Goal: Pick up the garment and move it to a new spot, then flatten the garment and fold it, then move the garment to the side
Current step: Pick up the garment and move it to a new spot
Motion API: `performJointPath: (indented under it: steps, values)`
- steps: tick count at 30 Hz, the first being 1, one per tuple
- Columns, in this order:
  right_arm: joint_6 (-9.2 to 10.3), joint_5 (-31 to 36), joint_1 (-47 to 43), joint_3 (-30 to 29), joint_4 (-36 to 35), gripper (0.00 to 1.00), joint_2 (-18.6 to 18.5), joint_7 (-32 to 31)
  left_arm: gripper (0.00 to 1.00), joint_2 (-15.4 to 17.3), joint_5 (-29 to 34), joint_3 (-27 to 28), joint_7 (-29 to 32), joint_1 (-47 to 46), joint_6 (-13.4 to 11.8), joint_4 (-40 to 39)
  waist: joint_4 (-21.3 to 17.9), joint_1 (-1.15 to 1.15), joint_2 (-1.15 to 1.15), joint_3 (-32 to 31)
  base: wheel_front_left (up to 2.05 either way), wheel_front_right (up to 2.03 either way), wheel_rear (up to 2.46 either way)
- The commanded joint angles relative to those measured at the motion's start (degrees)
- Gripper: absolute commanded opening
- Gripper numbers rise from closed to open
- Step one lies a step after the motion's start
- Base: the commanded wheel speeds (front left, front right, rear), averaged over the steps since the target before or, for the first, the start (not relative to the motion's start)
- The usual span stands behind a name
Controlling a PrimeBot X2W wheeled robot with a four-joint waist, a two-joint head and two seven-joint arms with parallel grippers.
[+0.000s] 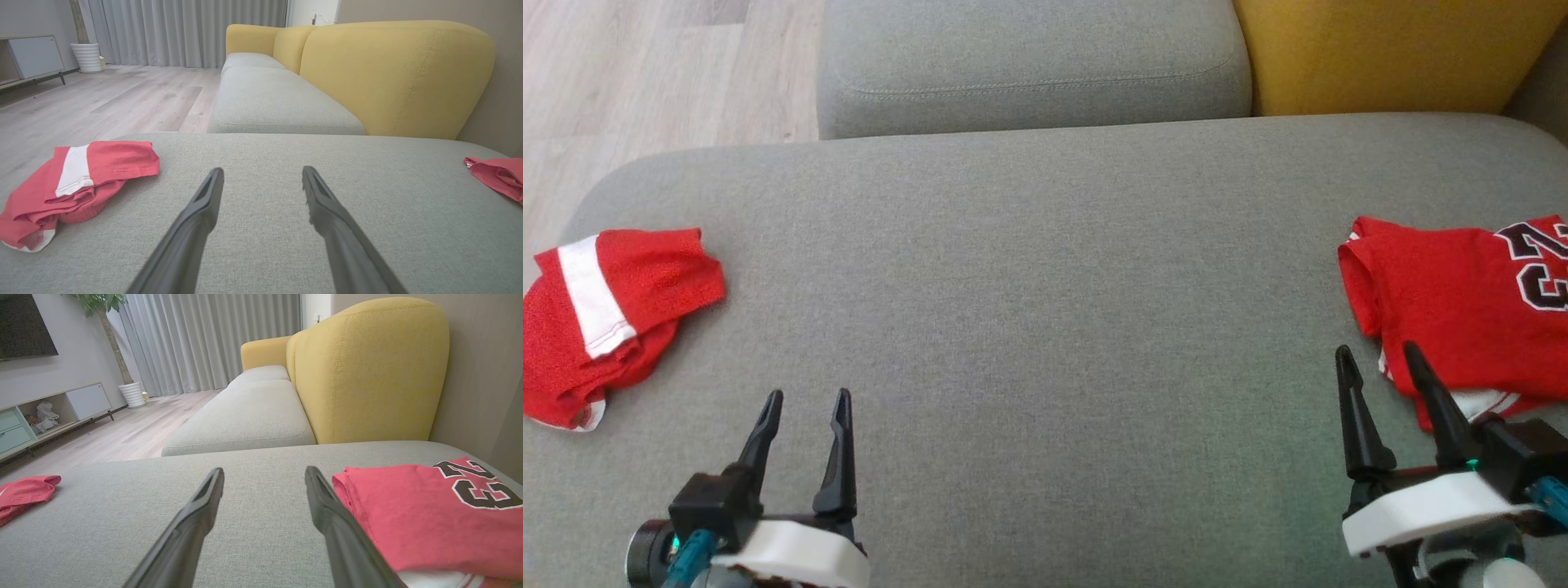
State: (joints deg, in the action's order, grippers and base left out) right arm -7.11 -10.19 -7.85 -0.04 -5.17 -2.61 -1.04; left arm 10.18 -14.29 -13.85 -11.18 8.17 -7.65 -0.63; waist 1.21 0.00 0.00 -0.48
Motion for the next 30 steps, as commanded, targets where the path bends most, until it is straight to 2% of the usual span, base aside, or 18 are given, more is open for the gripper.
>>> performJointPath:
  steps: [1, 22, 26, 30]
  values:
    - [-0.37, -0.5, 0.9, 1.3, -2.3, 1.0, -0.3, 0.2, 1.0, 0.8, 0.1, 2.1, -0.3, -1.5, -0.4, -2.3, -0.1, 0.0, 0.0, 0.0, 0.0, 0.0, 0.0]
    - [-0.37, 0.8, 0.4, 0.7, -2.5, 1.0, -0.3, -0.2, 1.0, 1.2, -0.1, 1.4, -0.3, -2.3, -1.1, -2.2, 0.7, 0.0, 0.0, 0.0, 0.0, 0.0, 0.0]
    - [-0.37, 1.2, 0.2, 0.6, -3.0, 1.0, -0.3, -0.3, 1.0, 1.0, -0.5, 1.4, -0.5, -3.1, -1.1, -2.1, 2.4, 0.0, 0.0, 0.3, 0.0, 0.0, 0.0]
    - [-0.37, 1.6, -0.3, 1.2, -4.2, 1.0, -0.3, -0.9, 1.0, 0.7, -1.0, 1.9, -1.1, -4.5, -1.2, -2.0, 6.3, 0.0, 0.0, 0.9, 0.0, 0.0, 0.0]
